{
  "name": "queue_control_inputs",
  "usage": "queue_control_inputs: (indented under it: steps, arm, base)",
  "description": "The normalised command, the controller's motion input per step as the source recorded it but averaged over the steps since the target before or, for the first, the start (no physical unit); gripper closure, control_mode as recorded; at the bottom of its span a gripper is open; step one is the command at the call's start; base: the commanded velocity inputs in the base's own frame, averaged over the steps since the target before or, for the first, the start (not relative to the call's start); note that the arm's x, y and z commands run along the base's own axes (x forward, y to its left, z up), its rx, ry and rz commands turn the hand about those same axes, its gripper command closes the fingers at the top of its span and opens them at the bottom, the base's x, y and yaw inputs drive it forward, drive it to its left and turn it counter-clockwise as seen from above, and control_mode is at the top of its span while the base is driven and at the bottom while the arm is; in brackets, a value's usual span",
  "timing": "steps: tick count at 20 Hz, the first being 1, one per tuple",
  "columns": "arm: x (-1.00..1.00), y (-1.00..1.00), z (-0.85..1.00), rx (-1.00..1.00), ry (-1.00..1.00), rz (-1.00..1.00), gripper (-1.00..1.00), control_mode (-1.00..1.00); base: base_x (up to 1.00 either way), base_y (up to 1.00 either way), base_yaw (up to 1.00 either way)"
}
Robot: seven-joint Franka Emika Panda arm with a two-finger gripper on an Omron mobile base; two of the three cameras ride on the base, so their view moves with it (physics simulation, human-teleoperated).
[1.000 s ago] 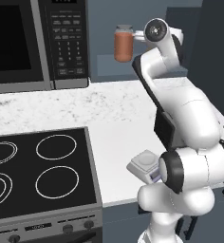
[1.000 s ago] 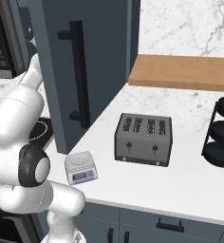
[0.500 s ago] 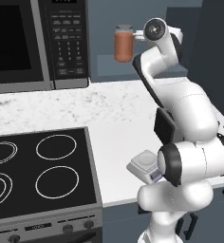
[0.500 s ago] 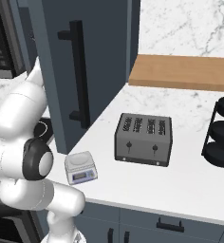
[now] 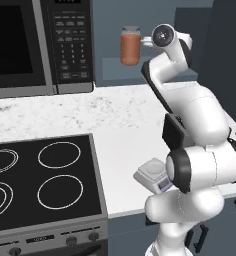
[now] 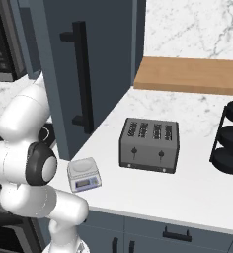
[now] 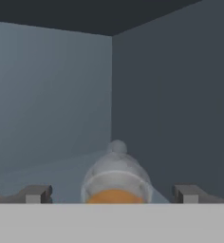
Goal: Pick the honey bottle and place it on the digital scale for weighing, and close the cabinet.
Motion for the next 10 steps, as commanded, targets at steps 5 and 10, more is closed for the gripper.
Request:
queue_control_inputs:
  steps: [5,10]
  arm:
    - [0.28,-0.02,-0.18,-0.01,0.00,0.00,-1.00,-1.00]
    - [0.30,-0.10,-0.16,0.00,0.03,0.00,-1.00,-1.00]
  base:
    - [0.00,0.00,0.00]
    - [0.00,0.00,0.00]
